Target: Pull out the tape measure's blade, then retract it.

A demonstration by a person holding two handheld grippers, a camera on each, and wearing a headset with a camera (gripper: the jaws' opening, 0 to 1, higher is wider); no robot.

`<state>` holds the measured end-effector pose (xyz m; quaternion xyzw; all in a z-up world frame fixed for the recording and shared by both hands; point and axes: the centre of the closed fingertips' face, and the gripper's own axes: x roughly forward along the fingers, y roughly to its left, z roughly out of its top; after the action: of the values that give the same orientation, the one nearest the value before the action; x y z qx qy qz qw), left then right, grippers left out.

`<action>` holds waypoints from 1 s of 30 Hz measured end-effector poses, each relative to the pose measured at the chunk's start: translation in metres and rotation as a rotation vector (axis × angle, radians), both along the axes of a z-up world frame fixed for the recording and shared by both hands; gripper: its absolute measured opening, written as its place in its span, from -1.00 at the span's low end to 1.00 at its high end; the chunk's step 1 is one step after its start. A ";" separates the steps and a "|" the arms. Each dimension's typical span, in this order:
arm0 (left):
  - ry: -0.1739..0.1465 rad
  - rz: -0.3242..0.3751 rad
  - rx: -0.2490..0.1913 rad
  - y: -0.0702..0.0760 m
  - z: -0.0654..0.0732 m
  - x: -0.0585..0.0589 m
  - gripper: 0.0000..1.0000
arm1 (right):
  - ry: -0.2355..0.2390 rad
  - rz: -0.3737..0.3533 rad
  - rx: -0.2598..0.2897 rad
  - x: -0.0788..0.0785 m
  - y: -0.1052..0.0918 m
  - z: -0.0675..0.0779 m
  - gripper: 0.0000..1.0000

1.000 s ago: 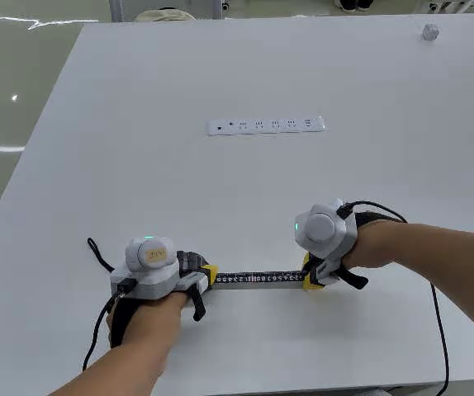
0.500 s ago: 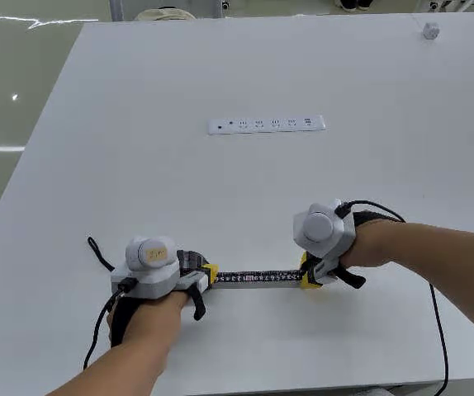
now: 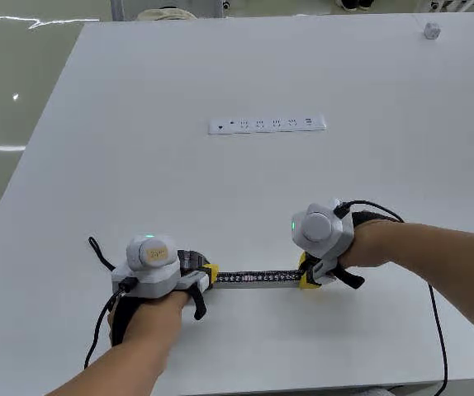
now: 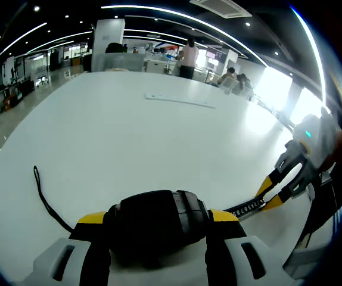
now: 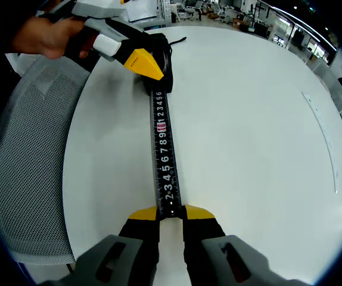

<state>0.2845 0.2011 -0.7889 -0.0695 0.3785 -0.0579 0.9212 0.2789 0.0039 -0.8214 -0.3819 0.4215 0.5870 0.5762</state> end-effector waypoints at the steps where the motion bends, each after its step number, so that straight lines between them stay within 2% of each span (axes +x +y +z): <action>1: 0.001 0.000 0.000 0.000 0.000 0.000 0.22 | 0.000 0.000 0.002 0.000 0.000 0.000 -0.72; 30: 0.003 -0.012 0.003 0.000 -0.001 0.000 0.22 | -0.005 -0.003 0.020 -0.001 0.009 0.000 -0.72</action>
<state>0.2843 0.2008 -0.7895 -0.0661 0.3803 -0.0628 0.9203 0.2779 0.0127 -0.8215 -0.3768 0.4150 0.5894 0.5818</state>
